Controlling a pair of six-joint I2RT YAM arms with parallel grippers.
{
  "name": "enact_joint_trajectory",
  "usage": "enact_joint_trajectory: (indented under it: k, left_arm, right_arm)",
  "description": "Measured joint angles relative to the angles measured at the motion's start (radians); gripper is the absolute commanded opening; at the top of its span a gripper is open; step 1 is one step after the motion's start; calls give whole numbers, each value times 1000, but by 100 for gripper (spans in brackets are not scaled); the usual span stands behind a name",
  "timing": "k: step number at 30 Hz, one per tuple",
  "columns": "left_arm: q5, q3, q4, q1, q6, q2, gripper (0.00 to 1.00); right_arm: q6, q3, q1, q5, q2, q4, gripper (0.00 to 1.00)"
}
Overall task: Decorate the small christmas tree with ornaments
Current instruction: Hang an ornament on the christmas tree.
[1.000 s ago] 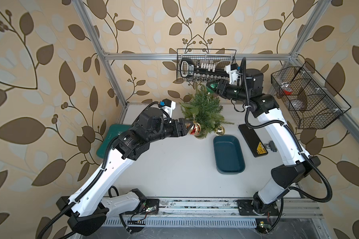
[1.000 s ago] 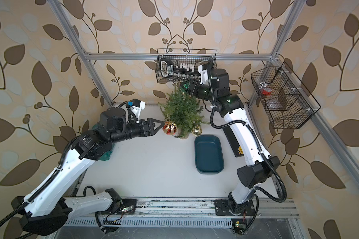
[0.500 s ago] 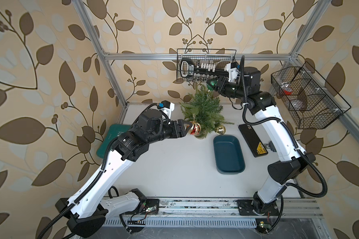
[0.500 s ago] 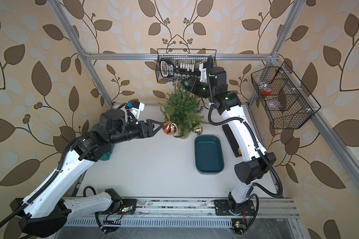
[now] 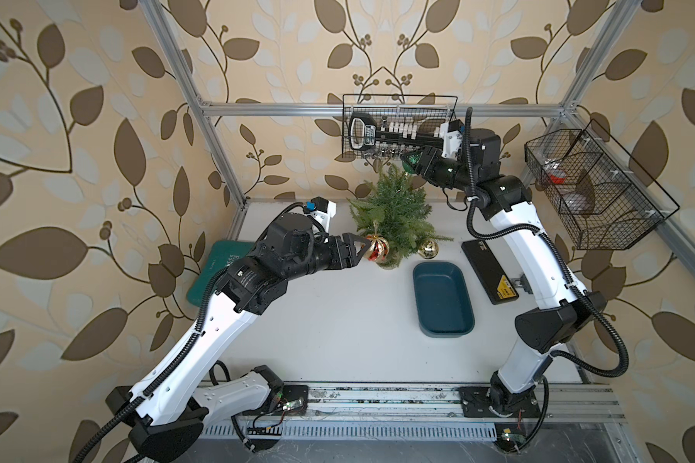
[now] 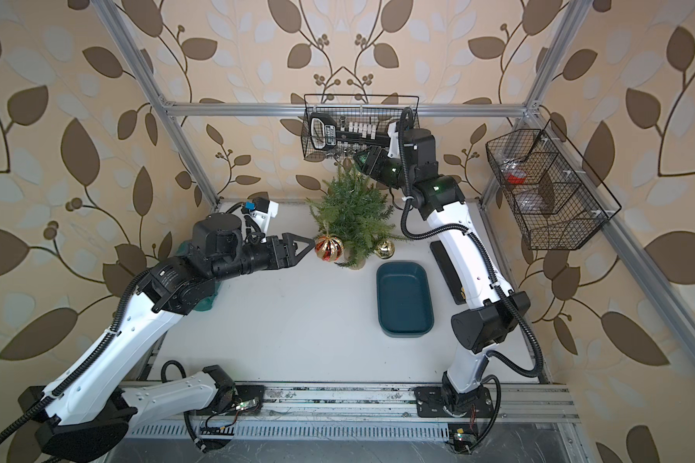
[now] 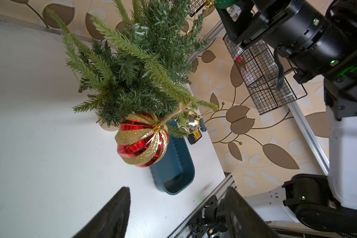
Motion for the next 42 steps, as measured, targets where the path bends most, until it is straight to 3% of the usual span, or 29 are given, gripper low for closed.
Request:
enact_joint_trajectory:
  k: [18, 27, 42]
  left_arm:
    - [19, -16, 19, 6, -5, -1, 73]
    - [20, -16, 23, 6, -6, -1, 73]
    - [20, -16, 23, 6, -8, -1, 73]
  right_arm:
    - [47, -379, -15, 4, -272, 149, 56]
    - [106, -545, -15, -47, -318, 258, 57]
    - [147, -599, -13, -89, -329, 349, 63]
